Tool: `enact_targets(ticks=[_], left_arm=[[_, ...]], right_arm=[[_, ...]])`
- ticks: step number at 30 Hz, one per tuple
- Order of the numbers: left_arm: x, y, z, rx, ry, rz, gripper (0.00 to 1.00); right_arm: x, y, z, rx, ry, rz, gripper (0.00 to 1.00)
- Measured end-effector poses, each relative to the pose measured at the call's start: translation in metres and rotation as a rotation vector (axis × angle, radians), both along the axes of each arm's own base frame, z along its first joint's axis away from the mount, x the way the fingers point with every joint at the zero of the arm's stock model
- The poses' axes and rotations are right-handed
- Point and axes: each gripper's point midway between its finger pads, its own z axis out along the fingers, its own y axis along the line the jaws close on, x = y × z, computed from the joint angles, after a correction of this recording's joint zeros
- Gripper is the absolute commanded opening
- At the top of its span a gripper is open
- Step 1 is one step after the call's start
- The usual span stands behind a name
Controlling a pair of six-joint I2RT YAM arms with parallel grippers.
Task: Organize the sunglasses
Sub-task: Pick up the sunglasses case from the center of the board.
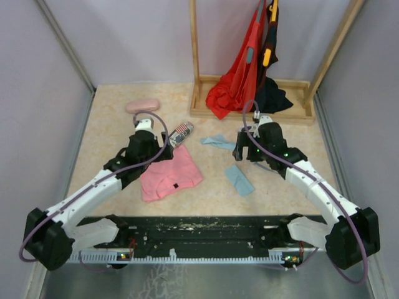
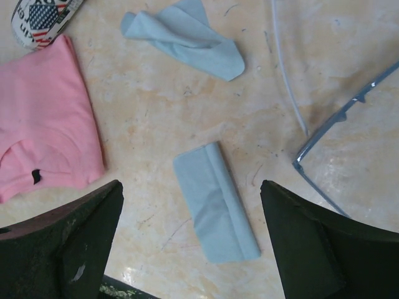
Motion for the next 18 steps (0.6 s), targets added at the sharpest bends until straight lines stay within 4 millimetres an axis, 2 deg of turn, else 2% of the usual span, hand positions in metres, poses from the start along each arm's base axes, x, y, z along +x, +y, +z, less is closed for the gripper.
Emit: enact_targets(ticks=[4,7,12,18], left_arm=[[0.026,-0.018,-0.029,0.136,0.036,-0.109,0.99],[0.053,-0.031,-0.043,0.243,0.058,-0.172,0.99],[0.094,-0.042,-0.047,0.300,0.035,-0.286,0.99],[0.130,-0.043,-0.046,0.220,0.009,-0.420,1.00]], right_arm=[[-0.010,0.012,-0.009,0.013,0.020,0.053,0.91],[-0.020,0.013,-0.022,0.013,0.054,0.076,0.91],[-0.036,0.014,-0.028,0.028,0.072,0.120,0.92],[-0.048,0.014,-0.025,0.041,0.053,0.159,0.92]])
